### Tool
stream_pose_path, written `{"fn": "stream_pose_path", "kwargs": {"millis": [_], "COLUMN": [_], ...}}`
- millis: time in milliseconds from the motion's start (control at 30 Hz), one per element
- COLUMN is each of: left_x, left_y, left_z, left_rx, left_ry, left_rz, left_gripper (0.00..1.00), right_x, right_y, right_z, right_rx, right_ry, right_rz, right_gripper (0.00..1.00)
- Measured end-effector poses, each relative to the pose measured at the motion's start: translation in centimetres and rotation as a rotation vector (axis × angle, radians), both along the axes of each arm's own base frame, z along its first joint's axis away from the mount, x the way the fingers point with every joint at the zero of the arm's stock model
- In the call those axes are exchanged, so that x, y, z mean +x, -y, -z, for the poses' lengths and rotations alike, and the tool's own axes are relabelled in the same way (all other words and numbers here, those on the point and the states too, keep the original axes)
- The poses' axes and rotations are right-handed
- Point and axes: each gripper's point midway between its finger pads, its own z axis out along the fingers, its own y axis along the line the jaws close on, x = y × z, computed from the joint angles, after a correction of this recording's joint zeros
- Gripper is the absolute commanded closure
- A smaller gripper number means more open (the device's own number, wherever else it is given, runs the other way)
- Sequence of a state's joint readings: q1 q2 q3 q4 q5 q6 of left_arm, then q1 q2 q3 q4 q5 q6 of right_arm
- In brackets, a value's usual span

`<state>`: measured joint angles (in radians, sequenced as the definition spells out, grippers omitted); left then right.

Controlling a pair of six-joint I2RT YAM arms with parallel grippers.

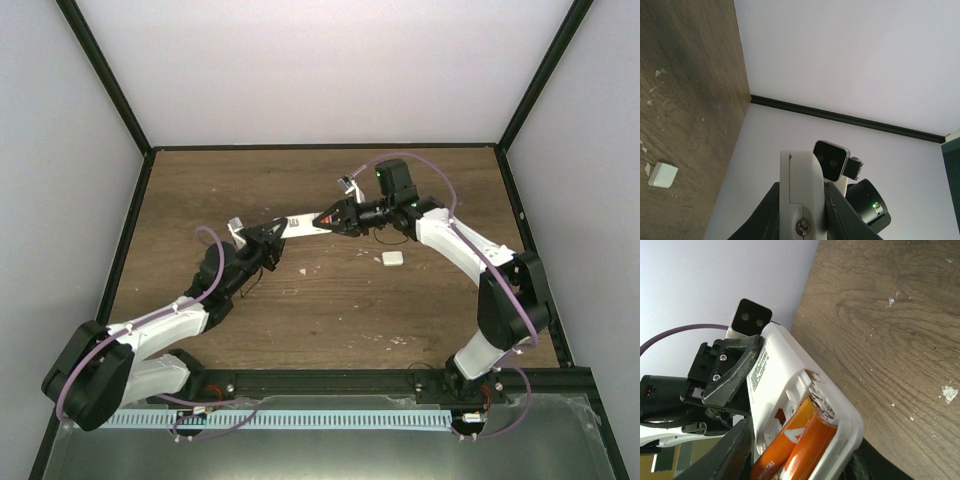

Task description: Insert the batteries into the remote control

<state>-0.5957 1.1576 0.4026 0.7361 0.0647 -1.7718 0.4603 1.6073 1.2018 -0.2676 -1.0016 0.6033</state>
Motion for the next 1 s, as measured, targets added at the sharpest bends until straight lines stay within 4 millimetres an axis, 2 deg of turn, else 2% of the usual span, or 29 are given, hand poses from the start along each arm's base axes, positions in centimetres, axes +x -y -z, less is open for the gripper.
{"fn": "stream_pose_path", "kwargs": {"millis": [467, 800, 933, 1000], "left_x": [0.7, 1.0, 1.0, 1.1], "left_y": [0.1, -0.3, -0.4, -0.5], "left_z": [-0.8, -1.9, -2.7, -2.9], "left_rx": [-0.015, -0.019, -0.017, -0.014], "left_ry": [0.062, 0.121, 0.16, 0.18], "left_rz": [-0.011, -0.037, -0.047, -0.051], "left_gripper": [1.0, 1.0, 1.0, 1.0], "right_x": [0.6, 0.7, 0.7, 0.7], "right_y": [-0.1, -0.3, -0.4, -0.4], "right_z": [-1.1, -2.3, -2.8, -3.0], "right_rx": [0.046, 0.095, 0.121, 0.129], "right_ry": [0.009, 0.004, 0.006, 0.01], "right_rz": [0.003, -0.008, -0.018, -0.02], "right_gripper": [0.73, 0.85, 0.83, 0.76]}}
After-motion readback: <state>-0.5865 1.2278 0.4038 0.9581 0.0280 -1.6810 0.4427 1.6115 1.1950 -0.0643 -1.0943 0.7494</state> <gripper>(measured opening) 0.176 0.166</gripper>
